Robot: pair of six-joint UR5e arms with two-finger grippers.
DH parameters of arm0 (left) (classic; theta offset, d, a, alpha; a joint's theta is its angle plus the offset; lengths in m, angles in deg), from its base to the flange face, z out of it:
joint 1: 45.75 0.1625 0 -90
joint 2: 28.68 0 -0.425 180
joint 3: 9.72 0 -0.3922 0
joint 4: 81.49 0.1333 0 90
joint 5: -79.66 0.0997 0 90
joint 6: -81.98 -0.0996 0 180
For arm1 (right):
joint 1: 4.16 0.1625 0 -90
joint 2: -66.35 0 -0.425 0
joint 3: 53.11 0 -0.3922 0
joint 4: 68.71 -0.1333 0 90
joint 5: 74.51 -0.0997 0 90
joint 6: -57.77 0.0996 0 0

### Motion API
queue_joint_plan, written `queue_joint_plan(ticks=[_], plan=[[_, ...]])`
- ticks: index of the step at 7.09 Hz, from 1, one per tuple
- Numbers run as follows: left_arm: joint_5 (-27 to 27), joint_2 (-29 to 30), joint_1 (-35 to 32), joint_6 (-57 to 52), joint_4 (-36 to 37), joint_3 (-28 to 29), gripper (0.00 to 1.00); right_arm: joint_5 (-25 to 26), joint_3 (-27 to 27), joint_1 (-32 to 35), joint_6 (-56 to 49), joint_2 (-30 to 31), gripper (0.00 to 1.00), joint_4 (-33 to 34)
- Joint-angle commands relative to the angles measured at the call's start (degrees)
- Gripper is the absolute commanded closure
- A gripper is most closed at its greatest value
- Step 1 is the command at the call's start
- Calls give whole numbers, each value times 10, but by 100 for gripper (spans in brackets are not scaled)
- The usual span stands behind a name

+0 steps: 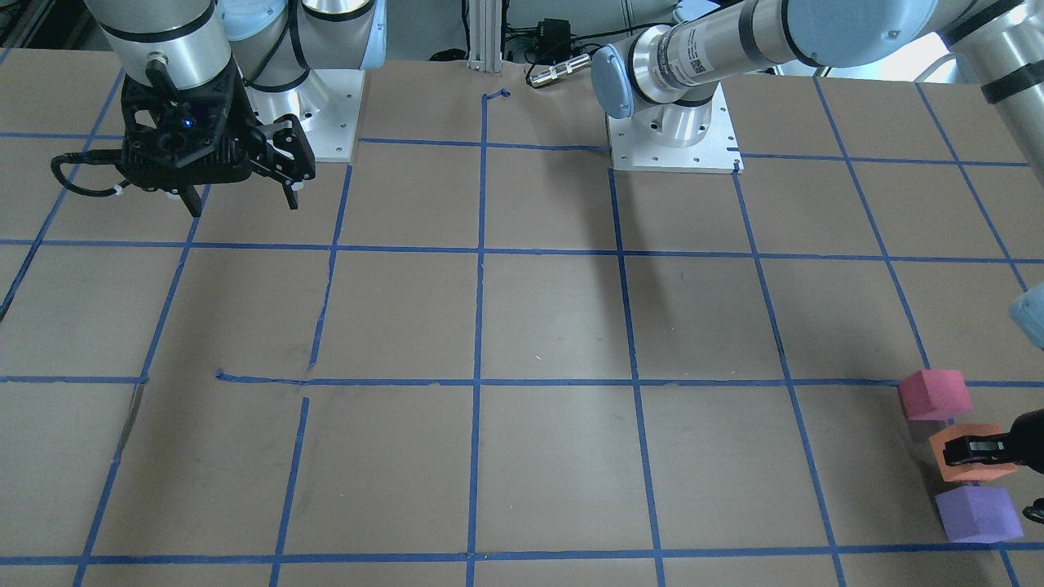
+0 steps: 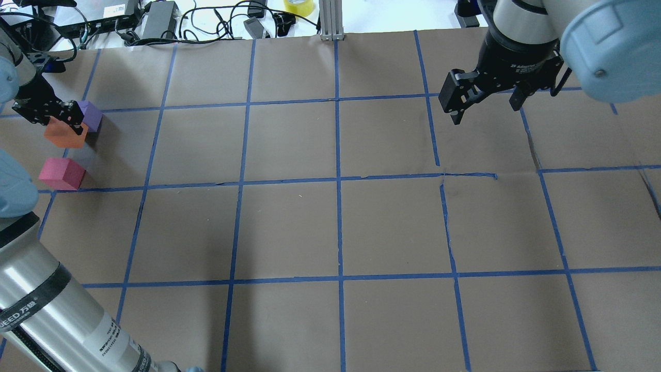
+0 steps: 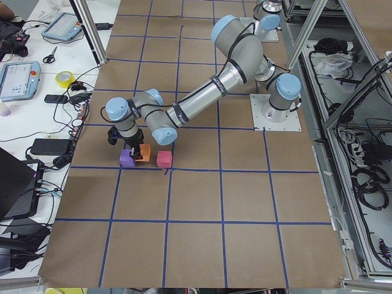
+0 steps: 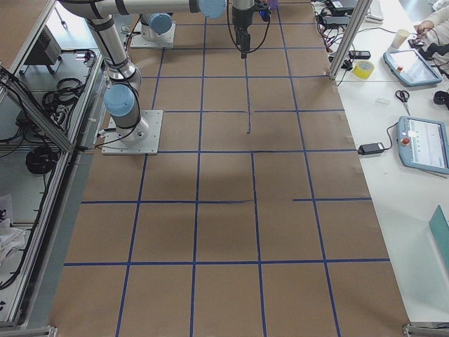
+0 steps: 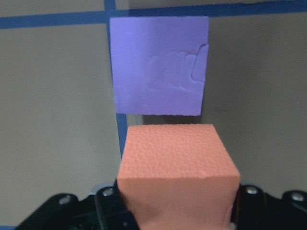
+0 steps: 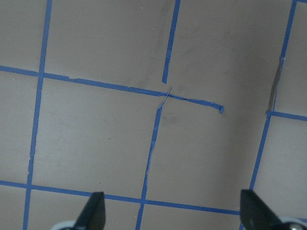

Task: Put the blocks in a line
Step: 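Lower the orange cube between the purple and pink cubes with the left gripper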

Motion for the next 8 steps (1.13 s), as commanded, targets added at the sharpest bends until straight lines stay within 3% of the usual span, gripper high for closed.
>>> queue_joint_plan(ticks=[1, 8], plan=[[-1, 17, 0, 0, 5, -2, 100, 0, 0, 0, 0, 0, 0, 0], [-3, 29, 17, -12, 10, 5, 100, 0, 0, 0, 0, 0, 0, 0]])
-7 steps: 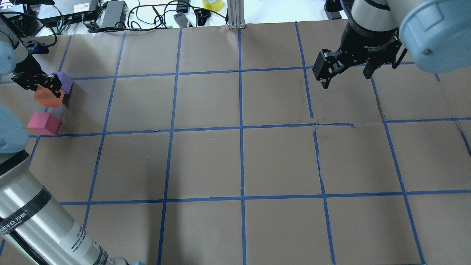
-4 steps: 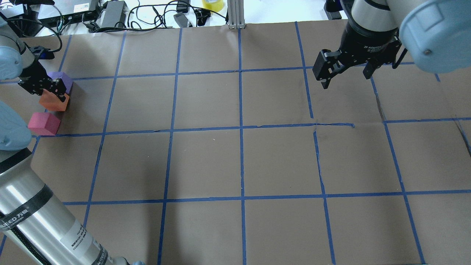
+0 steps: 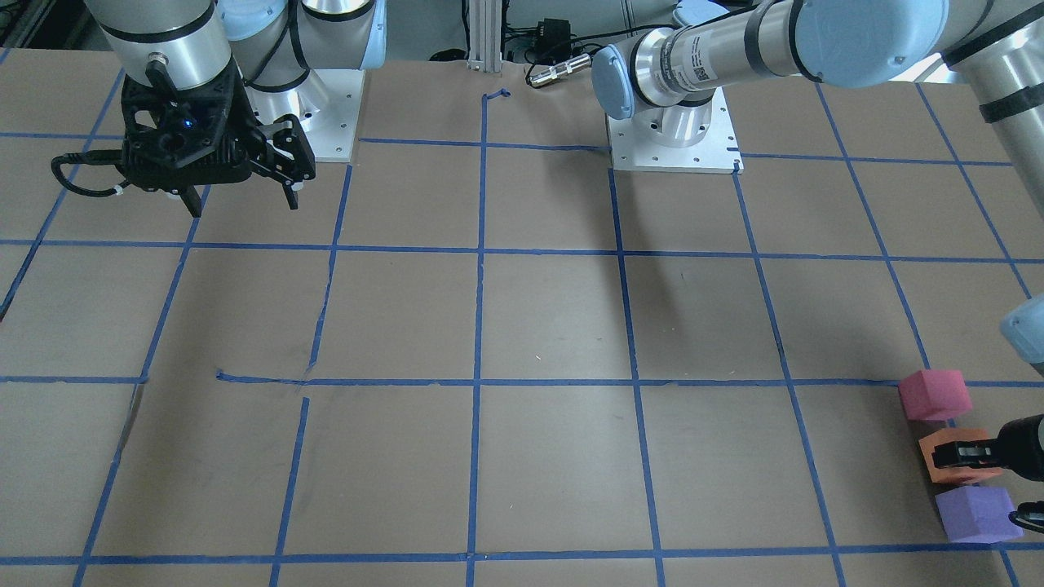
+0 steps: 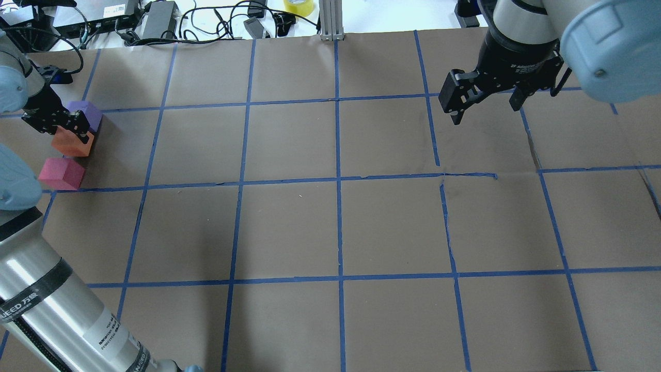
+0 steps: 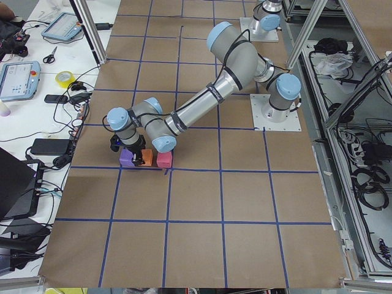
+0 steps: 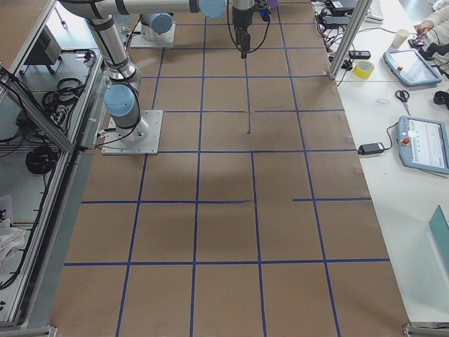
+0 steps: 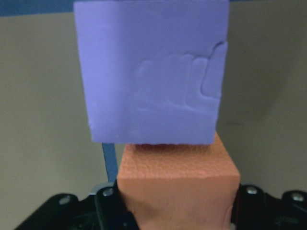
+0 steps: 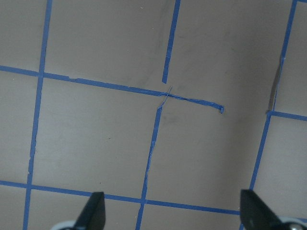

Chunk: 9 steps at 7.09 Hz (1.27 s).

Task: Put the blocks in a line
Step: 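Lower the orange cube between the purple and pink cubes with the left gripper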

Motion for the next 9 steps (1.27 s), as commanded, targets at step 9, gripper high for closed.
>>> queue_joint_plan(ticks=[9], plan=[[-24, -1, 6, -16, 4, -3, 100, 1, 0, 0, -1, -2, 0, 5]])
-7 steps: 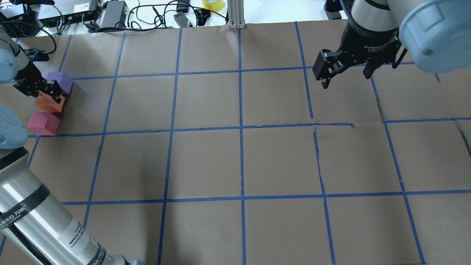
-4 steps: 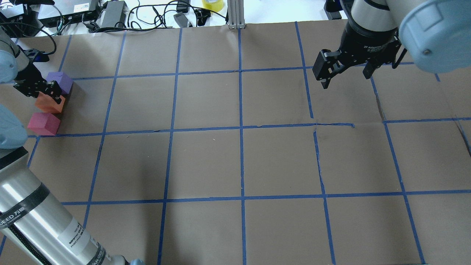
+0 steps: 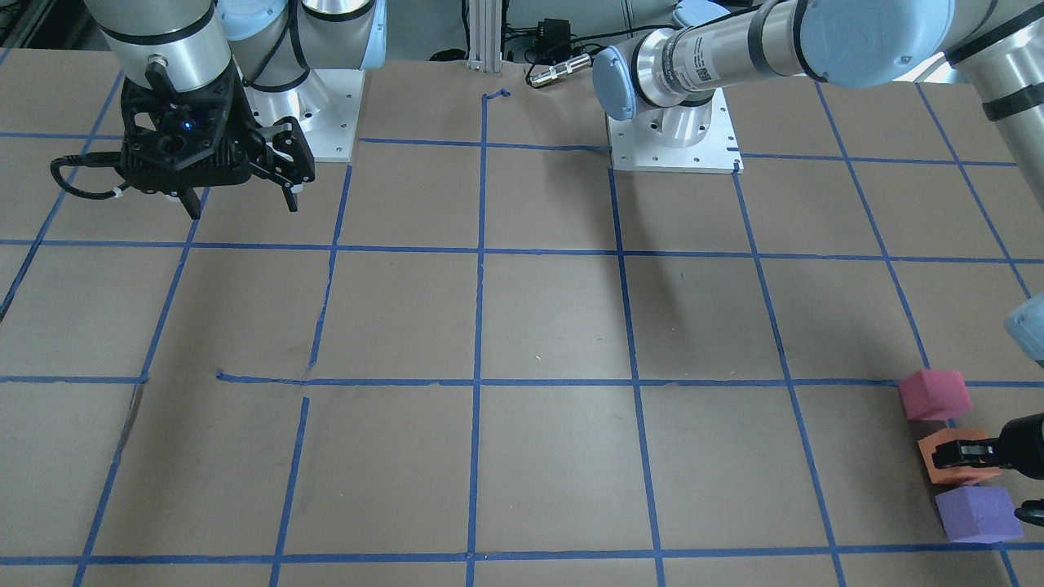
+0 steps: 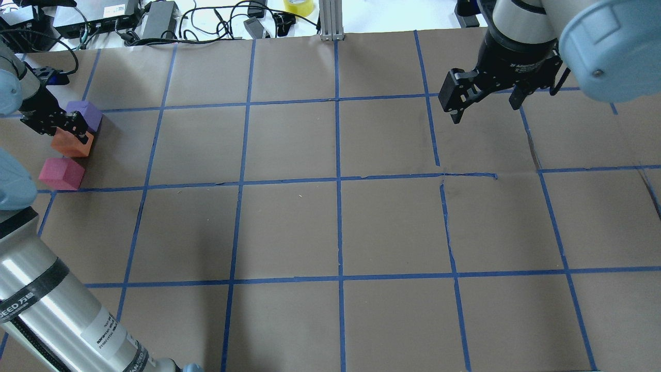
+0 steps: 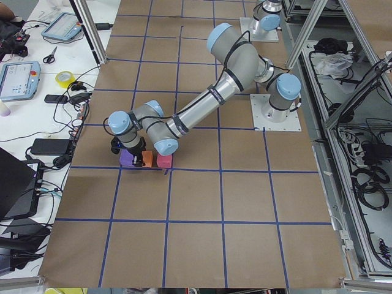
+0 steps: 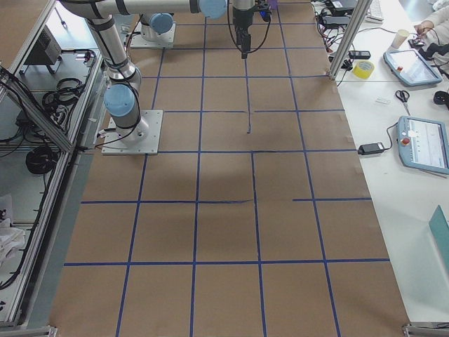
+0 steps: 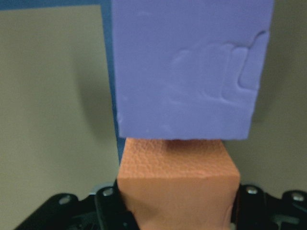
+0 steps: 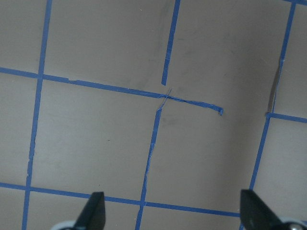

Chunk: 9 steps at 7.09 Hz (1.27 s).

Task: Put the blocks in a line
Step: 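Lower the orange cube between the purple and pink cubes with the left gripper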

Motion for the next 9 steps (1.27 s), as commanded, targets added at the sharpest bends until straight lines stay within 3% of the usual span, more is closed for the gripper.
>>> queue_joint_plan(ticks=[1, 3, 5, 6, 7, 9], plan=[[0, 2, 0, -3, 4, 0, 100, 0, 0, 0, 0, 0, 0, 0], [0, 4, 0, -4, 5, 0, 100, 0, 0, 0, 0, -1, 0, 0], [-2, 5, 0, -3, 5, -2, 91, 0, 0, 0, 1, 0, 0, 0], [-2, 6, 0, -3, 6, -6, 65, 0, 0, 0, 0, 0, 0, 0], [-3, 6, 0, -4, 11, -8, 1, 0, 0, 0, 0, 0, 0, 0], [-2, -6, 0, -5, 11, -3, 0, 0, 0, 0, 0, 0, 0, 0]])
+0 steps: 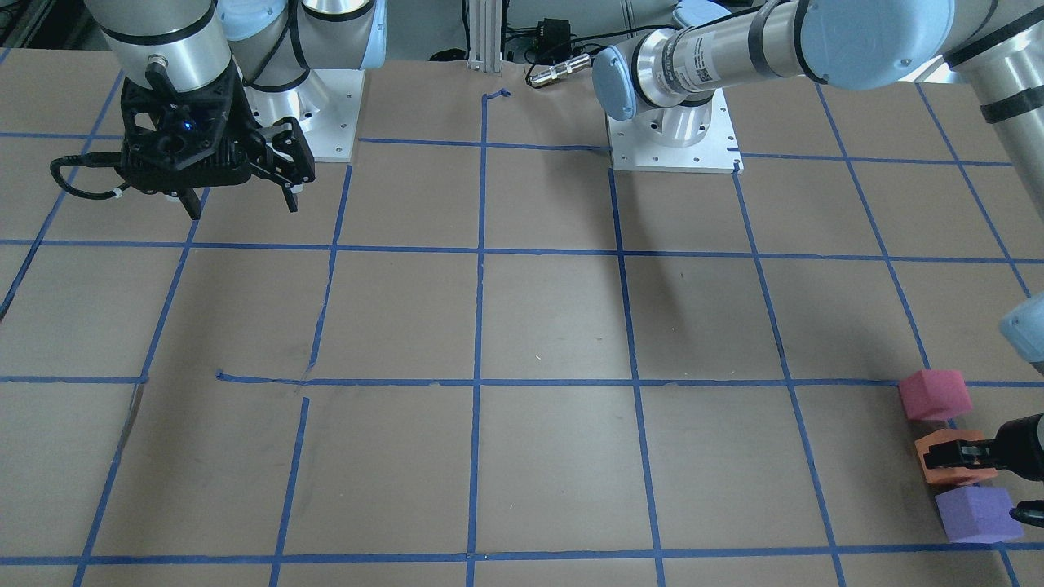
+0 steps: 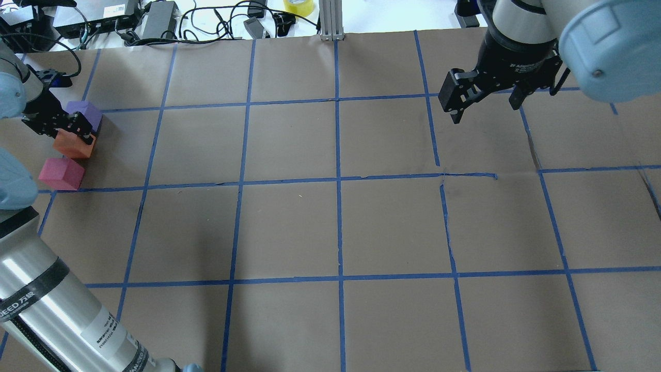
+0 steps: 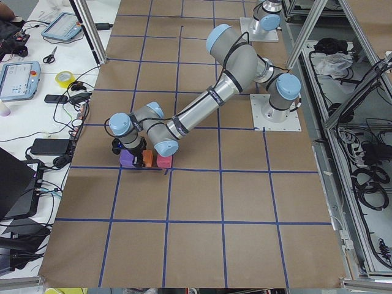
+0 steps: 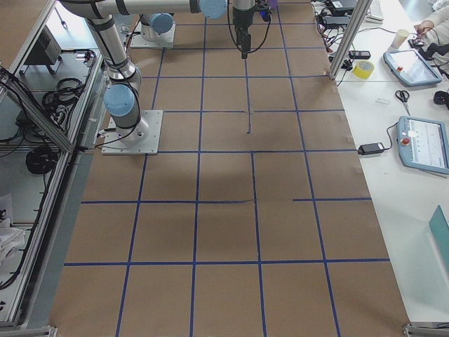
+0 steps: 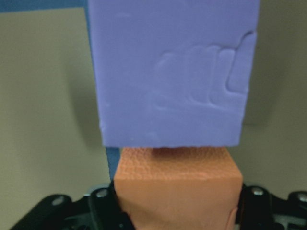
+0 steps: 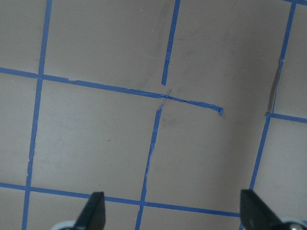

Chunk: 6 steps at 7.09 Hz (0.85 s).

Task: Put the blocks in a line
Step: 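Open the left gripper and lift it off the orange cube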

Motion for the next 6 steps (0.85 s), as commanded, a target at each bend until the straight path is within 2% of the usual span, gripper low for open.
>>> queue_joint_plan(ticks=[1, 3, 4, 5, 6], plan=[[-1, -19, -2, 3, 1, 4, 0, 0, 0, 0, 0, 0, 0, 0], [-16, -97, -18, 3, -12, 1, 0, 0, 0, 0, 0, 0, 0, 0], [-42, -136, -32, 7, -65, 1, 0, 0, 0, 0, 0, 0, 0, 0], [-45, -184, -54, 23, -107, 3, 0, 0, 0, 0, 0, 0, 0, 0], [-45, -240, -71, 46, -194, 5, 0, 0, 0, 0, 0, 0, 0, 0]])
